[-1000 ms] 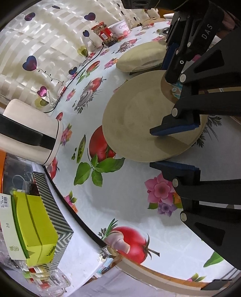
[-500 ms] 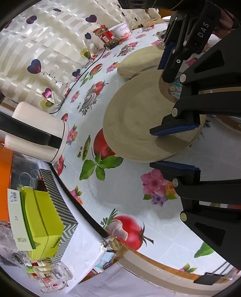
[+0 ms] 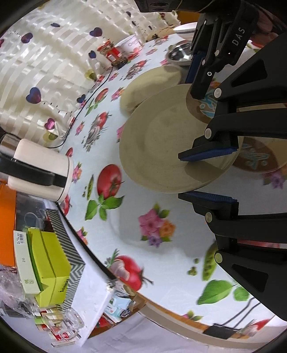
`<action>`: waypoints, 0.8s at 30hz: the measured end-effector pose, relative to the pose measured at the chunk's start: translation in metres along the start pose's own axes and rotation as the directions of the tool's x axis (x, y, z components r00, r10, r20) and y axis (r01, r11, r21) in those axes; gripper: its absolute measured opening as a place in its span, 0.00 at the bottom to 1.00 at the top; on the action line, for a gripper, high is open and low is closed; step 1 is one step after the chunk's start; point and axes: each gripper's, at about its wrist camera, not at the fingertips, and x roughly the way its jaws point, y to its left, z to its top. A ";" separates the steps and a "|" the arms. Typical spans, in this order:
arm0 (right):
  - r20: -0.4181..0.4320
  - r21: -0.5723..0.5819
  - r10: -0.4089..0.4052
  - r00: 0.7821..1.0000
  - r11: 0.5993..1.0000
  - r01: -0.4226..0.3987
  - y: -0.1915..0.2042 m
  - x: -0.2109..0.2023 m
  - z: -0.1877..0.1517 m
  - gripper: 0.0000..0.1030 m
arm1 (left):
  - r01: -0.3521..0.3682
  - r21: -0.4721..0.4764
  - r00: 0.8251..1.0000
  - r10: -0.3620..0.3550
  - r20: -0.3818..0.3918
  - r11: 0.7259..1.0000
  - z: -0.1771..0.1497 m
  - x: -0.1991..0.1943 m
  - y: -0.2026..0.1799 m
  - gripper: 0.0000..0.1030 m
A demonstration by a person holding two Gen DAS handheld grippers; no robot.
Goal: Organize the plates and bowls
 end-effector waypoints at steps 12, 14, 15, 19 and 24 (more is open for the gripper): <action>-0.026 0.016 -0.023 0.999 1.000 0.023 -0.004 -0.013 -0.052 0.28 | 0.011 0.035 0.999 -0.010 -0.040 0.999 -0.045 -0.015 -0.014 0.28; -0.034 0.020 -0.025 0.999 0.999 0.026 -0.004 -0.014 -0.060 0.28 | 0.013 0.040 0.999 -0.011 -0.043 0.999 -0.049 -0.017 -0.017 0.28; -0.036 0.021 -0.026 0.999 0.999 0.027 -0.005 -0.014 -0.062 0.28 | 0.014 0.042 0.999 -0.012 -0.046 0.999 -0.052 -0.018 -0.017 0.28; -0.049 0.023 -0.034 0.998 0.999 0.035 -0.005 -0.014 -0.072 0.28 | 0.009 0.045 0.998 -0.006 -0.058 0.999 -0.060 -0.017 -0.018 0.28; -0.047 0.007 -0.044 0.998 0.999 0.044 -0.003 -0.016 -0.076 0.28 | 0.016 0.033 0.997 -0.014 -0.072 0.999 -0.068 -0.018 -0.016 0.28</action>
